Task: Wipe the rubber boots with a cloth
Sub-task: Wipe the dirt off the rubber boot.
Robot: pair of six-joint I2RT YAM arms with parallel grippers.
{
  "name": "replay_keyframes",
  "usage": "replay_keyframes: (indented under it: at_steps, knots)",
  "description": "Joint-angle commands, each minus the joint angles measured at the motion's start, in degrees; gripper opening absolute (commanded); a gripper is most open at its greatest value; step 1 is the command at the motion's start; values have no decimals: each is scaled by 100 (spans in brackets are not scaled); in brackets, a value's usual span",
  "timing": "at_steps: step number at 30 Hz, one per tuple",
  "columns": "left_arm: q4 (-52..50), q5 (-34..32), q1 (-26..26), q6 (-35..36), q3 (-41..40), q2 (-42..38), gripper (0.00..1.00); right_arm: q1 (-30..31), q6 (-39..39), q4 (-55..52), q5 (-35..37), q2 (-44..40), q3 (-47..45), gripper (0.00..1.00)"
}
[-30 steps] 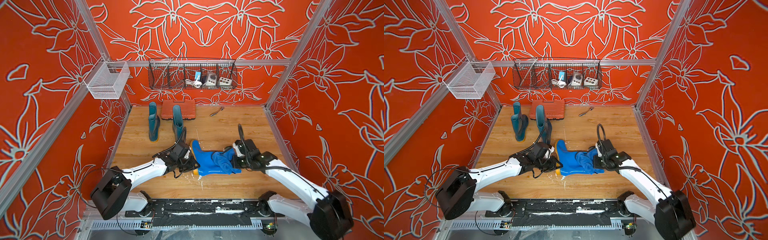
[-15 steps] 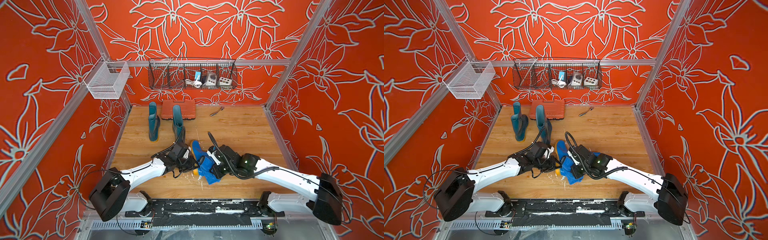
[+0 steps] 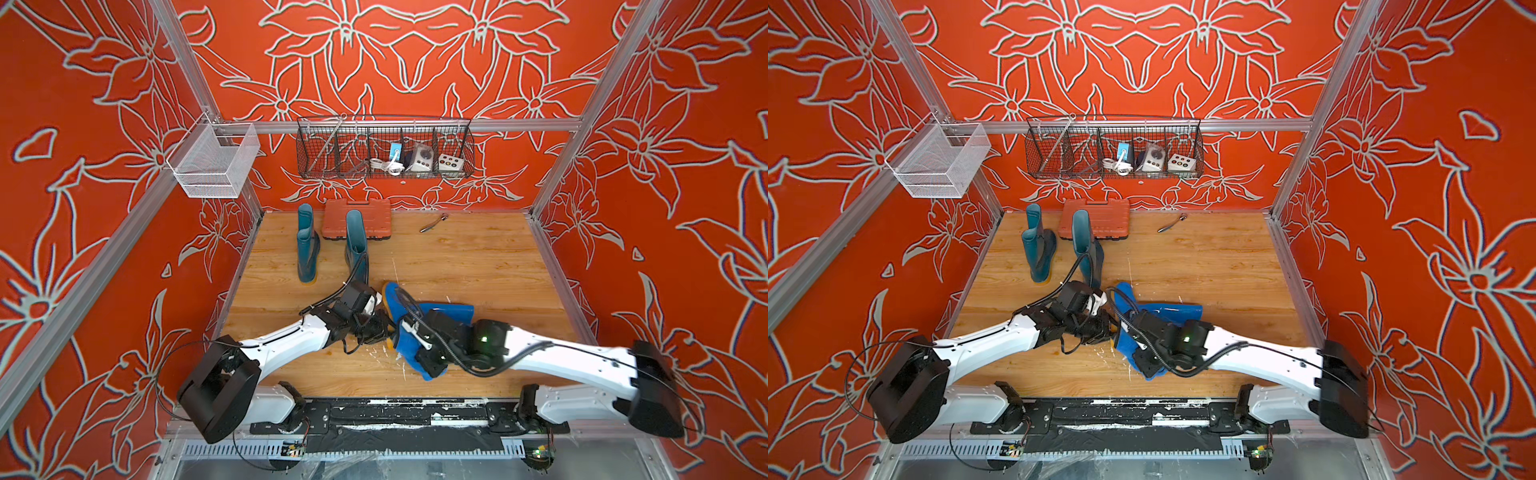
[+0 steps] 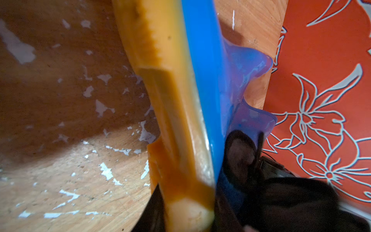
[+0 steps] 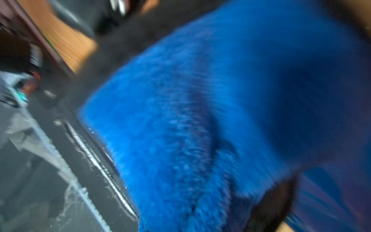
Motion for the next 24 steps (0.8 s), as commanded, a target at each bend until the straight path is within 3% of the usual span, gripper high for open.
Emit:
replay_keyframes:
  at_steps: [1, 3, 4, 7, 9, 12, 15, 18, 20, 24]
  knots:
    - [442, 429, 49, 455, 190, 19, 0, -877, 430, -756, 265, -444, -323, 0]
    - [347, 420, 48, 758, 89, 6, 0, -2067, 443, -1022, -273, -1280, -837, 0]
    - [313, 427, 44, 896, 47, 17, 0, -2379, 383, -1169, -322, -1745, -939, 0]
    - [153, 428, 40, 1384, -14, 100, 0, -2533, 408, -1286, -518, -2465, -704, 0]
    - [81, 476, 40, 1661, 12, 189, 0, -2290, 562, -878, -1269, -1977, -523, 0]
    - [57, 468, 40, 1946, 23, 249, 0, -1516, 727, 178, -1440, -1108, -339, 0]
    - [-104, 354, 27, 2269, 75, 212, 0, -1433, 632, 1134, -1783, -160, -38, 0]
    - [-136, 303, -23, 2465, 93, 59, 0, -1717, 216, 1460, -2115, 1069, 657, 0]
    - [-340, 184, -131, 2621, 196, -26, 0, -2248, 152, 1533, -2627, 1787, 1225, 0]
    - [-672, -74, -303, 2804, 293, -123, 0, -3041, -66, 1303, -2652, 2476, 2185, 0]
